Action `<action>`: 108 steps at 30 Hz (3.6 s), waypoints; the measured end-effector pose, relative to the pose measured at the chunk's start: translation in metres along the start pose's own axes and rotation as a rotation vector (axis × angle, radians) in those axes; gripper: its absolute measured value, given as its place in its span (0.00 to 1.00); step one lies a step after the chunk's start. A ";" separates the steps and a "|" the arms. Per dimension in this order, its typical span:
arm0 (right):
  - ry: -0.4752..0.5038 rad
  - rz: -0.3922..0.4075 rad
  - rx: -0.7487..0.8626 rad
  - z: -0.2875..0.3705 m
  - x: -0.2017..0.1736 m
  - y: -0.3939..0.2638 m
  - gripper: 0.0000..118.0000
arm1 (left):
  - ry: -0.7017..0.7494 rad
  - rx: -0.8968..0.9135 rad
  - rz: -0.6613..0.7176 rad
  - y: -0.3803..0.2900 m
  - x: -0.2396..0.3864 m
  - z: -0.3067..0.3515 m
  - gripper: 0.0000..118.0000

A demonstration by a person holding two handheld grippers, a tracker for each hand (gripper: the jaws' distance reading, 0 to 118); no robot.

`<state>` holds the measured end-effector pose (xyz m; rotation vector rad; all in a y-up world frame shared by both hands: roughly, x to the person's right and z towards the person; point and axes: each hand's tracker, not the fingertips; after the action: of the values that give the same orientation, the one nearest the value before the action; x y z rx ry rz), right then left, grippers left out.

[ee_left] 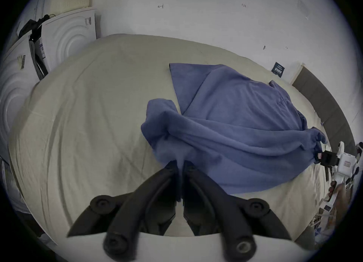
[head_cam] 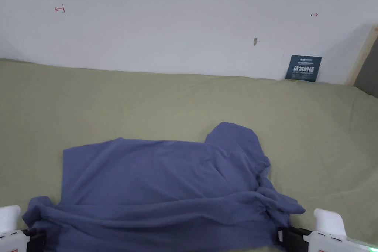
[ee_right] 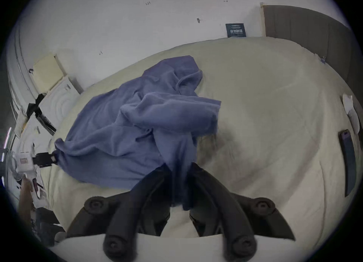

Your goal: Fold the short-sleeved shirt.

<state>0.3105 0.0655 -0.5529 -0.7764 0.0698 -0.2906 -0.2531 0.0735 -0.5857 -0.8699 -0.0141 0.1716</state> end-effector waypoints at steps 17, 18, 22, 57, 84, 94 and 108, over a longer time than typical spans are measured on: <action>-0.047 -0.005 -0.018 0.106 0.004 -0.020 0.14 | -0.083 -0.013 -0.006 -0.028 -0.002 0.078 0.04; -0.086 0.023 -0.023 0.111 0.000 -0.024 0.12 | -0.084 -0.011 0.001 -0.033 -0.004 0.082 0.04; -0.172 0.062 -0.092 0.130 -0.007 -0.039 0.08 | -0.089 -0.023 -0.004 -0.049 -0.005 0.096 0.04; -0.063 0.075 -0.107 0.050 0.012 -0.043 0.11 | -0.083 -0.082 -0.013 -0.060 -0.013 0.088 0.04; -0.013 0.245 -0.293 0.130 -0.002 -0.083 0.05 | -0.111 -0.191 0.066 -0.105 -0.048 0.127 0.04; 0.043 0.294 -0.013 0.206 -0.024 -0.030 0.67 | 0.010 0.086 0.042 -0.076 -0.045 0.217 0.25; -0.047 0.332 0.330 0.236 -0.186 -0.087 0.00 | -0.012 0.480 -0.209 -0.129 0.176 0.269 0.00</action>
<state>0.1514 0.2203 -0.3324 -0.4331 0.1017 0.0333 -0.0829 0.2231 -0.3239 -0.3848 -0.0724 -0.0182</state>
